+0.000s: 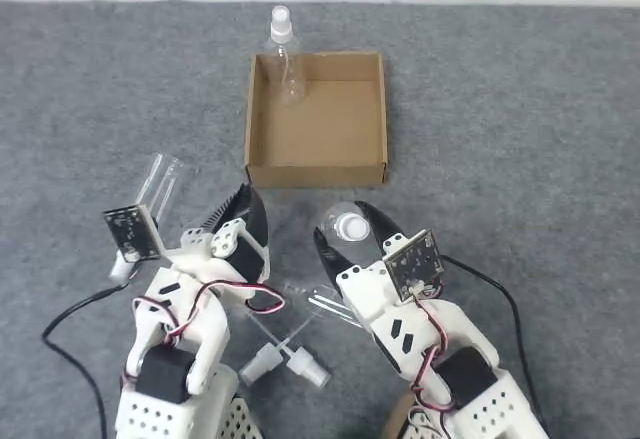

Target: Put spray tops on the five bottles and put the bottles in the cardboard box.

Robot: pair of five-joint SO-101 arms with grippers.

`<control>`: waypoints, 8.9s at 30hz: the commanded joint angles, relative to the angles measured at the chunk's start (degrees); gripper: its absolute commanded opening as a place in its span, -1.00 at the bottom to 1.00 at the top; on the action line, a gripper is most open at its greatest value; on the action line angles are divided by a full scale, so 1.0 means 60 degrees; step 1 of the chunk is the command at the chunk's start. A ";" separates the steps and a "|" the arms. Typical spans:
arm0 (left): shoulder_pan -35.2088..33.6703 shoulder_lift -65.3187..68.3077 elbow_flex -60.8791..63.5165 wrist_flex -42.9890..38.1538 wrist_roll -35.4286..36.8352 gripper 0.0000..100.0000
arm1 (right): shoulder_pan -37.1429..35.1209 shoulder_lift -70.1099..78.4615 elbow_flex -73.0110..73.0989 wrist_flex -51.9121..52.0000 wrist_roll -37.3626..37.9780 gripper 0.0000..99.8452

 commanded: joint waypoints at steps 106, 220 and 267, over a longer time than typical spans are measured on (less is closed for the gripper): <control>-0.2520 -0.0132 0.1326 -0.0220 -0.3429 -0.98 | 0.0432 1.2623 -1.0960 -0.0623 0.0806 -0.82; -0.2535 -0.0132 0.1326 -0.0220 -0.3429 -0.98 | 0.1223 2.3729 -1.8681 -0.2220 -0.0908 -0.41; -0.2535 -0.0132 0.1326 -0.0220 -0.3429 -0.98 | 0.1223 1.9934 -1.8711 0.4256 -0.0923 -0.41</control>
